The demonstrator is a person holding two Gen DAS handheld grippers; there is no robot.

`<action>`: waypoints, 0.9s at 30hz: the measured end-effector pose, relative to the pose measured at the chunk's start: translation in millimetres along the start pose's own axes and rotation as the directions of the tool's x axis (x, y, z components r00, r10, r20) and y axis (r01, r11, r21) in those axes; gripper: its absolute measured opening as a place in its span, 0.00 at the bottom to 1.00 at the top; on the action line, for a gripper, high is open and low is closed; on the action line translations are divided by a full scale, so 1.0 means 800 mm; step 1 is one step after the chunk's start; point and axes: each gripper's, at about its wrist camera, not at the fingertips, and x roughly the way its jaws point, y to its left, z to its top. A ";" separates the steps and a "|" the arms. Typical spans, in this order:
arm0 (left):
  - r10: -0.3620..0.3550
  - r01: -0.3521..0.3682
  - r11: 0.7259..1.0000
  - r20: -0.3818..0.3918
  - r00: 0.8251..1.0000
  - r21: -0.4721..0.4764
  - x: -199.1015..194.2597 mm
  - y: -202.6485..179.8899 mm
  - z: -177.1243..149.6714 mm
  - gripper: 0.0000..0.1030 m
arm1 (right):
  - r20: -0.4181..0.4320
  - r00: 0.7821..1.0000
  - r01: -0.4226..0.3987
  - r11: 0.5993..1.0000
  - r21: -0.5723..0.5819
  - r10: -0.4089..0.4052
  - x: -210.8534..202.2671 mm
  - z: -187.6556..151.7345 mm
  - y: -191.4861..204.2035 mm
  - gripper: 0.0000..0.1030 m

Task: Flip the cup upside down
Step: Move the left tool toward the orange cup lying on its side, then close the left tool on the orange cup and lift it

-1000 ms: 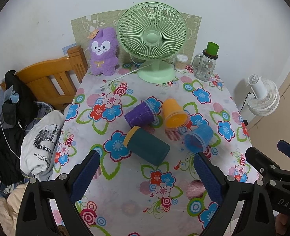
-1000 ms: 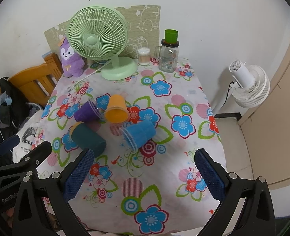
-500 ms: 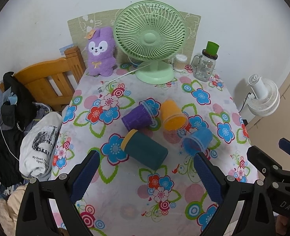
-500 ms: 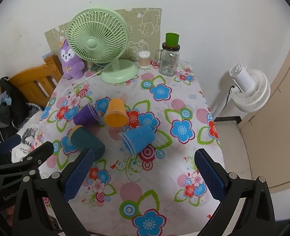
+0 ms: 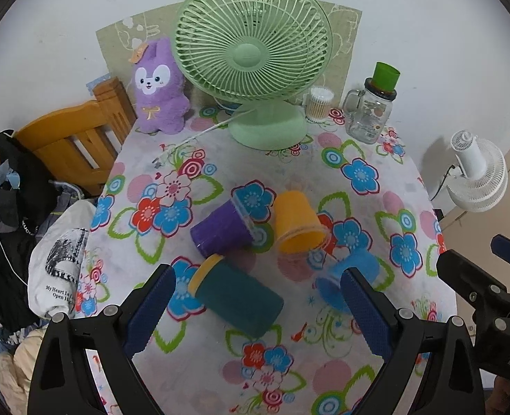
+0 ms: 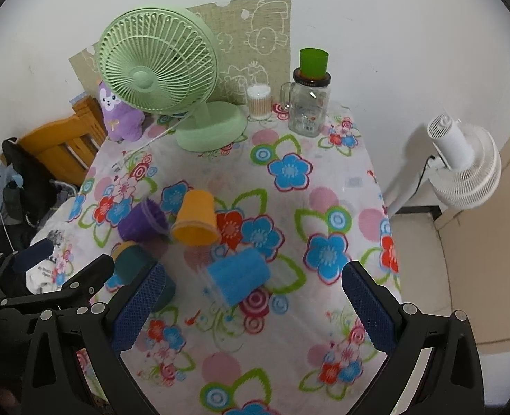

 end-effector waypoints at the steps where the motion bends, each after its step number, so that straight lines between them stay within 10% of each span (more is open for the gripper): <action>1: 0.003 -0.003 1.000 0.002 1.000 -0.001 0.006 -0.003 0.005 0.94 | -0.002 1.000 0.000 1.000 -0.002 0.000 0.006 0.005 -0.003 1.00; 27: 0.047 -0.052 0.998 -0.137 0.989 -0.036 0.182 -0.047 0.079 0.94 | -0.111 0.993 -0.021 0.997 0.068 0.028 0.182 0.083 -0.070 1.00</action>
